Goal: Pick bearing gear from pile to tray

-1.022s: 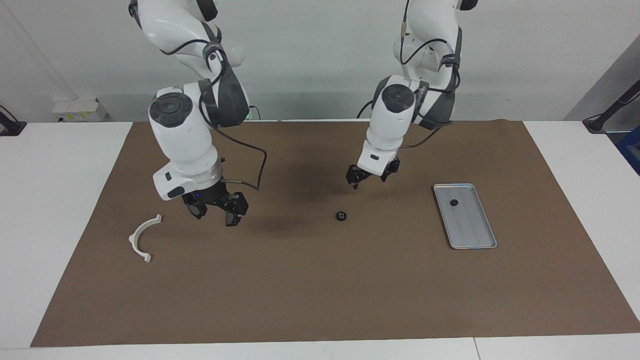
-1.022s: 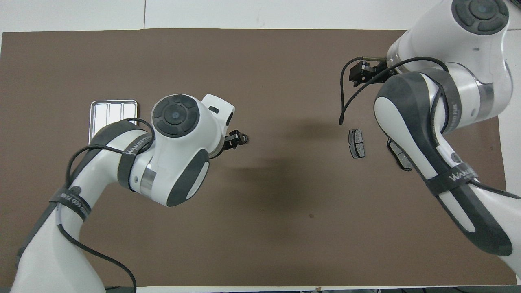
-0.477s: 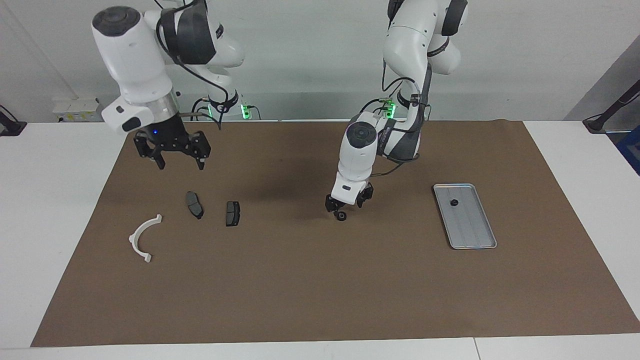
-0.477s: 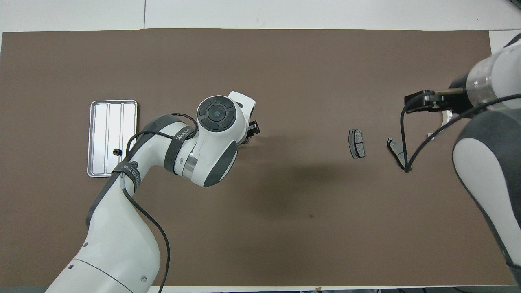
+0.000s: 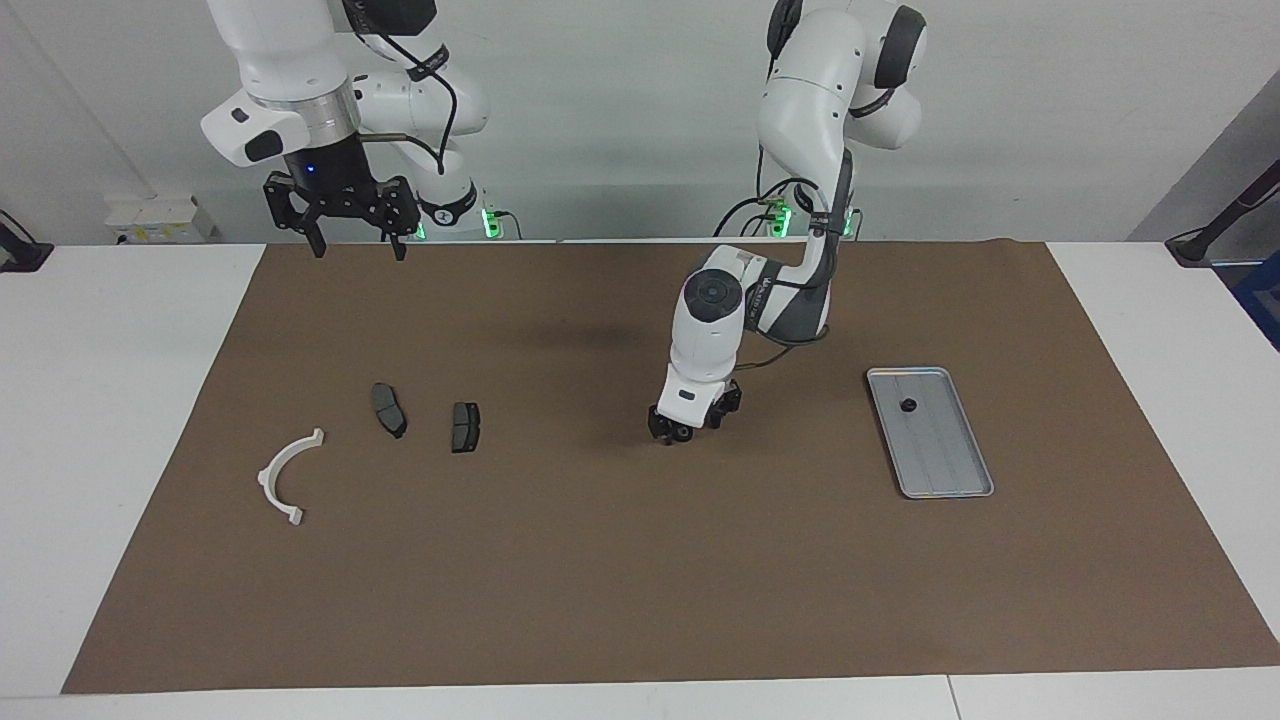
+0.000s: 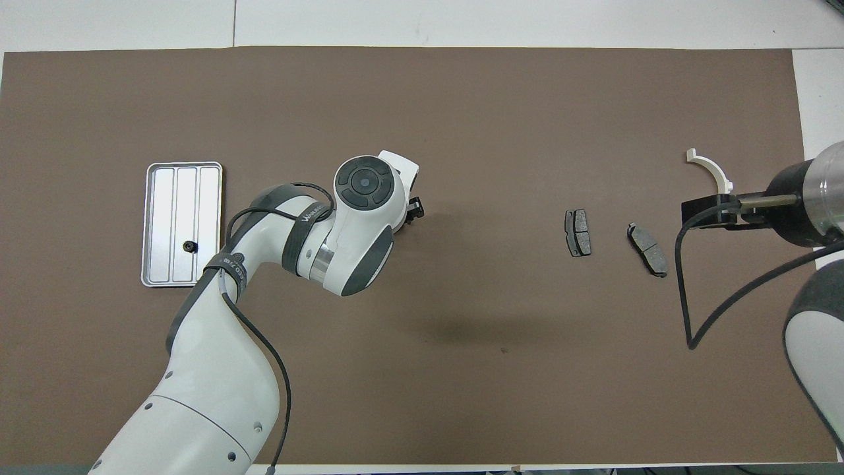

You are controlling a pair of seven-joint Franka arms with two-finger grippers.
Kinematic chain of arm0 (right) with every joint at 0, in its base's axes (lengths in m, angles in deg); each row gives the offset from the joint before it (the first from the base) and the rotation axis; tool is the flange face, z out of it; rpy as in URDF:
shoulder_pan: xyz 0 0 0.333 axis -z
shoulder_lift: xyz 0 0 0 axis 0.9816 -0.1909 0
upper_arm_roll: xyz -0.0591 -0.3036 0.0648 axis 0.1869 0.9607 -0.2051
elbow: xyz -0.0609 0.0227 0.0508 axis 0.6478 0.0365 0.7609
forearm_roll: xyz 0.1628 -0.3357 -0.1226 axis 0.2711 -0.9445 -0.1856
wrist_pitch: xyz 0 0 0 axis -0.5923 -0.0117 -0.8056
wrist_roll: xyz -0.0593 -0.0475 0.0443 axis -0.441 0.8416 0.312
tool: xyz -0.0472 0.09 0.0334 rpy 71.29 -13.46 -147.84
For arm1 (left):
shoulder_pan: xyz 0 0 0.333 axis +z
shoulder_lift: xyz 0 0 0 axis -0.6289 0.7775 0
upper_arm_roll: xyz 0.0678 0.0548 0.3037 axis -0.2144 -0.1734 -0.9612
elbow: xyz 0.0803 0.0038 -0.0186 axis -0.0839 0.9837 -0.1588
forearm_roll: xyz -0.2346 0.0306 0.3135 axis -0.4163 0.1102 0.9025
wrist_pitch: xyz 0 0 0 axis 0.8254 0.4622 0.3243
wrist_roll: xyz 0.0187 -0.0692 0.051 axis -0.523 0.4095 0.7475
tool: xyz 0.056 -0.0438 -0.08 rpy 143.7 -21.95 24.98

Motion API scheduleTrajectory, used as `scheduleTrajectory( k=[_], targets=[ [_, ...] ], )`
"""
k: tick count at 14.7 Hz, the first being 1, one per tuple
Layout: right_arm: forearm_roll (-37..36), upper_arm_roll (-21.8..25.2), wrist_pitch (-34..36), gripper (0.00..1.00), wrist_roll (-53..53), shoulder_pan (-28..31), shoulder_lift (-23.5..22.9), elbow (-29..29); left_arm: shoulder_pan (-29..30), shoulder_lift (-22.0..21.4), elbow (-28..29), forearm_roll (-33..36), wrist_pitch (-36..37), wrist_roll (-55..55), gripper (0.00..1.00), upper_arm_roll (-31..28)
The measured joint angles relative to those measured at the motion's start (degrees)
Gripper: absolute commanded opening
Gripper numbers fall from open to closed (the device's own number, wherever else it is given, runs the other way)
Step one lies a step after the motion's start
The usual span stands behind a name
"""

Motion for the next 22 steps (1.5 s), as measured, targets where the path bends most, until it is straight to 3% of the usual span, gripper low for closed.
scheduleTrajectory(
  k=[1,2,5,10,13,17,19,22],
  targets=[
    [0.0,0.0,0.3,1.0,0.0,0.0,-0.2,0.0,0.0,0.0,-0.1,0.0,0.1,0.2,0.84,0.0],
    [0.2,0.0,0.4,1.0,0.0,0.0,-0.3,0.0,0.0,0.0,-0.2,0.0,0.3,0.3,0.72,0.0],
    [5.3,0.2,0.4,1.0,0.0,0.2,-0.4,0.0,0.0,0.0,-0.8,0.0,0.8,0.4,0.0,0.1],
    [6.2,0.4,0.4,1.0,0.0,0.2,-0.4,0.1,0.1,0.0,-2.1,0.1,2.4,0.6,0.0,-0.2],
    [6.2,0.5,0.4,1.0,0.0,0.2,-1.2,0.0,3.8,-0.1,-7.7,0.4,10.7,-2.1,0.0,-0.8],
    [5.7,0.7,0.4,1.0,0.0,0.3,-2.5,0.1,15.0,-4.8,-14.9,0.0,23.8,-18.7,0.0,-1.0],
    [4.3,0.8,0.4,1.0,0.0,0.3,-2.5,0.2,22.7,-8.4,-15.0,-0.9,28.0,-30.5,0.0,-1.3],
    [3.0,0.8,0.4,1.0,0.0,0.2,-2.5,0.4,32.6,-10.4,-13.9,-1.4,29.5,-46.2,0.0,-1.3]
  ],
)
